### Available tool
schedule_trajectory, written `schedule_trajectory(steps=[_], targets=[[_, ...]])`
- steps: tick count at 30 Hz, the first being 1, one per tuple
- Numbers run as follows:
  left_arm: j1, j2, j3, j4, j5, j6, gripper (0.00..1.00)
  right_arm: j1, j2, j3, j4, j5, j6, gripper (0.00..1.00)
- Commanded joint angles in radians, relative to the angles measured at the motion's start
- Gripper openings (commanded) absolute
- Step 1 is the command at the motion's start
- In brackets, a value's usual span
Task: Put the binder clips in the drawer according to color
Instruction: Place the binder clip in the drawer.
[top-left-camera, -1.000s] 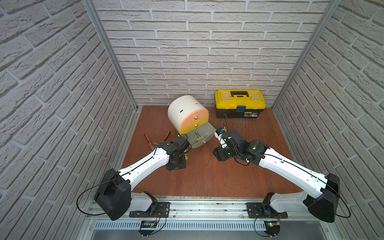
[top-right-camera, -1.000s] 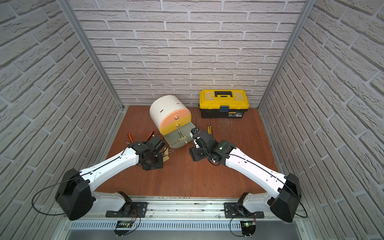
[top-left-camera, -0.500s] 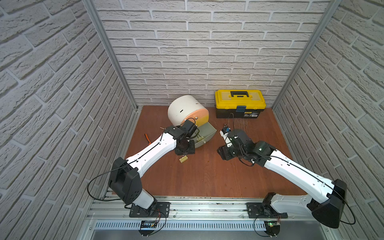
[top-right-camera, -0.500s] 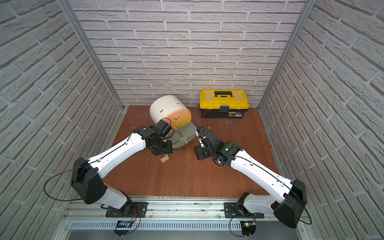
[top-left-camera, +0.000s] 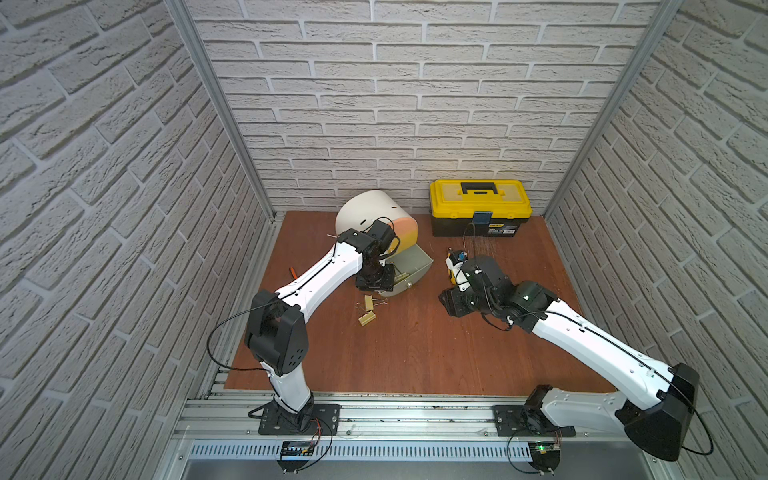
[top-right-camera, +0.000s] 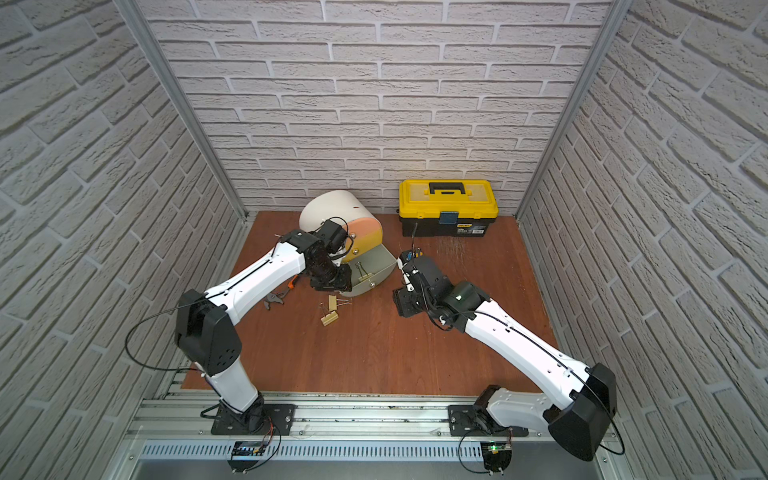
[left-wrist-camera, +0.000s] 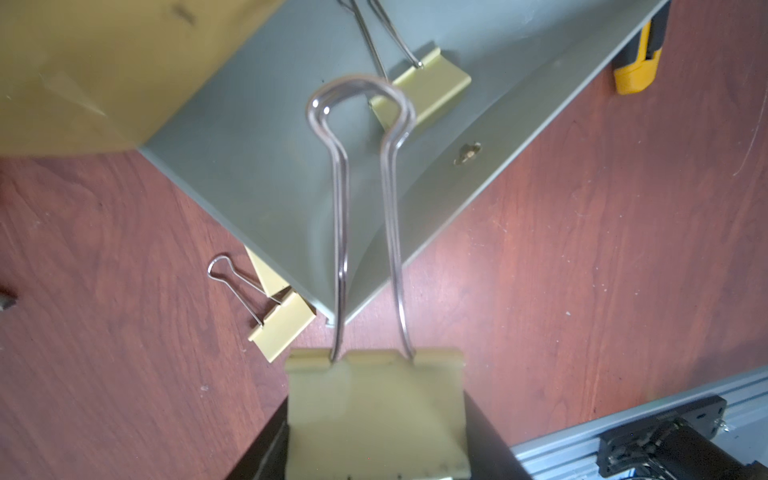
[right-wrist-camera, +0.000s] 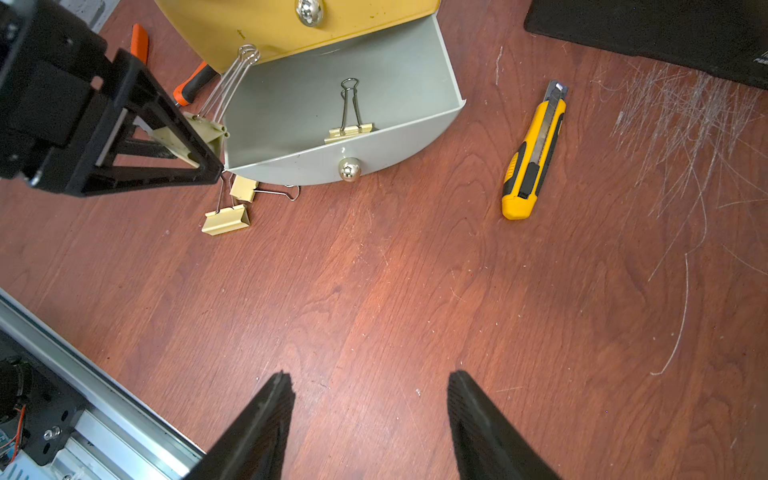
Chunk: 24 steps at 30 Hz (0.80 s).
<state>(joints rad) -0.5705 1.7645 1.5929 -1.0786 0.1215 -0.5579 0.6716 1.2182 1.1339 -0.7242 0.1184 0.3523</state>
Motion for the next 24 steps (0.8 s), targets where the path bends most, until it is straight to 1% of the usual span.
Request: schedule_trajectory(steps=[1,8,18,21,24], targets=[[0.003,0.040,0.044,-0.054,-0.012,0.087,0.42,-0.009,0.006,0.006,0.012,0.004,-0.005,0.63],[0.002,0.100,0.101,-0.084,-0.063,0.151,0.41,-0.012,0.035,0.024,0.016,-0.002,-0.004,0.63],[0.001,0.140,0.147,-0.072,-0.106,0.159,0.42,-0.014,0.060,0.038,0.020,-0.009,0.004,0.63],[-0.002,0.155,0.165,-0.072,-0.118,0.163,0.45,-0.014,0.063,0.038,0.019,-0.010,0.005,0.63],[-0.007,0.171,0.186,-0.076,-0.126,0.164,0.50,-0.014,0.064,0.038,0.019,-0.007,0.004,0.63]])
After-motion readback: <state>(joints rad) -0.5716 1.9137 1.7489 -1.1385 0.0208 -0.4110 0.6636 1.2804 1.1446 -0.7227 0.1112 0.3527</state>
